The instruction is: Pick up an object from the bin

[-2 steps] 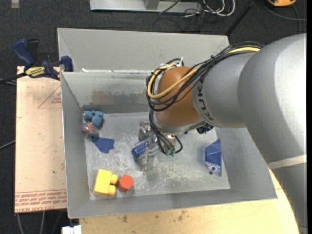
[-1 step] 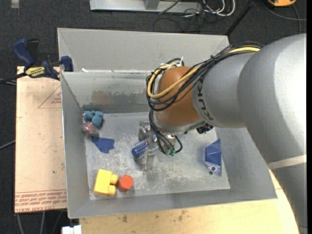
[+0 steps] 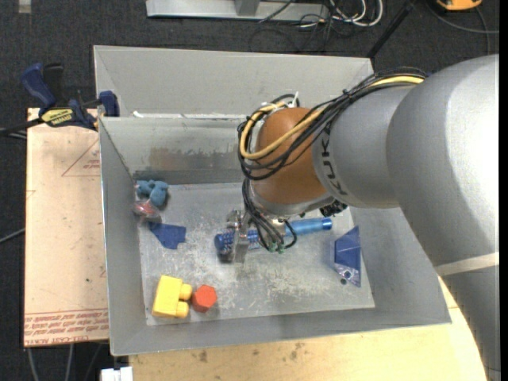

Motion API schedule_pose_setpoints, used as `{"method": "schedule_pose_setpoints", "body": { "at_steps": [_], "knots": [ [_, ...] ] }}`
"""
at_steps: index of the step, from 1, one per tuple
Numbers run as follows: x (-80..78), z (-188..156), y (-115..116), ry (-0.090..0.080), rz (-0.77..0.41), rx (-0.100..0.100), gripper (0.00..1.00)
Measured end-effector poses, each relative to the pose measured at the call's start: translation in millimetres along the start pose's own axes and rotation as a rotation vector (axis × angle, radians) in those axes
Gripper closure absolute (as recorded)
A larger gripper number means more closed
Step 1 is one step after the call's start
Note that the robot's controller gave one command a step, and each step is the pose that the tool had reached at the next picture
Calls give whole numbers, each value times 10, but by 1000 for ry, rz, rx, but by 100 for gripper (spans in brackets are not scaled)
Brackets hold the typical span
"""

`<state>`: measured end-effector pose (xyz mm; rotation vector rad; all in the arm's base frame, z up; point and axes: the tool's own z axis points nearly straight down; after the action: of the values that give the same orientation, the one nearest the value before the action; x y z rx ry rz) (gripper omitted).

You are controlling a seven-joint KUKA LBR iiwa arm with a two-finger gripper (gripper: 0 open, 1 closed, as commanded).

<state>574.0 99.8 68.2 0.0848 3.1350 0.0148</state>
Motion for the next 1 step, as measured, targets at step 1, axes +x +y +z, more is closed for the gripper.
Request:
{"method": "schedule_pose_setpoints", "body": {
  "at_steps": [1],
  "knots": [
    [-20,-721,15,-2,-1,6,100]
  ]
}}
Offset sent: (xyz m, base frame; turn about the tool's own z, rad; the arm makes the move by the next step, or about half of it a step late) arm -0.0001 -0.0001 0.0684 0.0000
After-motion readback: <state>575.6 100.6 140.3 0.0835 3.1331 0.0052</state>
